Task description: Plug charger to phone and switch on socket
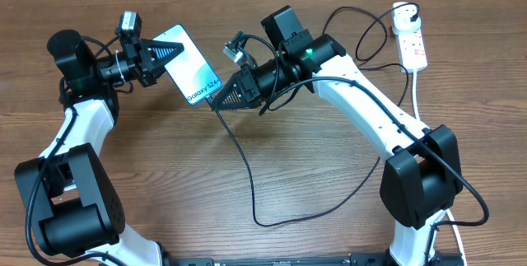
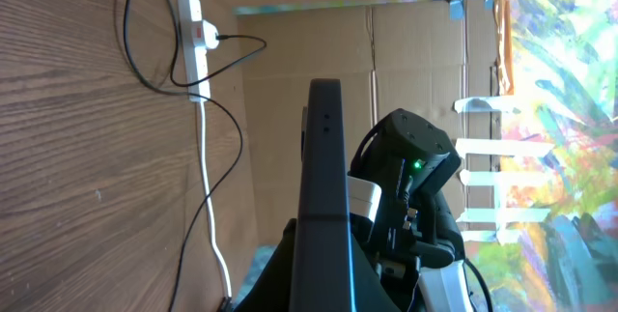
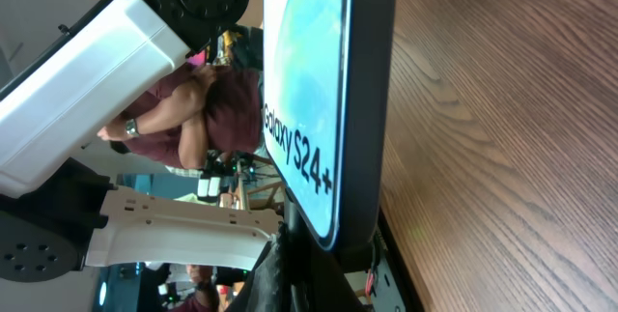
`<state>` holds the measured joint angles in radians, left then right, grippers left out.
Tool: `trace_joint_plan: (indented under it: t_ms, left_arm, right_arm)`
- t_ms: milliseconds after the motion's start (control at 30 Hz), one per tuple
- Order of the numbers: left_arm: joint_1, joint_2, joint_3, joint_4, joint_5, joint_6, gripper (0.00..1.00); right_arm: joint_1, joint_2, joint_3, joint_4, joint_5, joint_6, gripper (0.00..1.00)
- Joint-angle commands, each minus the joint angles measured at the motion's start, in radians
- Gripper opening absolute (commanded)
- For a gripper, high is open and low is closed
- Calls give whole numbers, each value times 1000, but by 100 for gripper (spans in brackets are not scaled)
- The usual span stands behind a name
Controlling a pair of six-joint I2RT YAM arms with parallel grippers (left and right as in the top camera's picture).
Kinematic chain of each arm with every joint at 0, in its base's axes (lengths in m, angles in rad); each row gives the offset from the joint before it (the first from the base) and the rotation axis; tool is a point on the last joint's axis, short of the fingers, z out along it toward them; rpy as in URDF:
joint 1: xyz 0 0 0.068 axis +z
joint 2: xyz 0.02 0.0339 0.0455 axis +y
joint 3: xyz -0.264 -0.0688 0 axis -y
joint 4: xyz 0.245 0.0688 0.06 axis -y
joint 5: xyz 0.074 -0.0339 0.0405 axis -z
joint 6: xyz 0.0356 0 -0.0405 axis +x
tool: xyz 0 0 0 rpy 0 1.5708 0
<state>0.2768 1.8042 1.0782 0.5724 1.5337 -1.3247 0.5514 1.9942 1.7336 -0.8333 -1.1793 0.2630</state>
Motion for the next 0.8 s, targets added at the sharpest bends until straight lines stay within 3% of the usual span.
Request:
trace_joint_plan:
  t_ms: [0,100,267,367,767]
  left_arm:
    - [-22,2,17,8,47,9,4]
    - [-22,2,17,8,47,9,4]
    - [-15,2,17,8,46,9,4]
    - [-14,2,17,8,46,9,4]
    - [-14,2,17,7,46,36,4]
  right_arm:
    - [3,-36,28,27,15,22,3]
    - [3,-36,28,20,16,18,4]
    - [-4,-36,28,-1,16,-2,27]
    - [-11,-36,28,-22,20,-10,34]
    - [-140,-48,29,-103,19,-89,43]
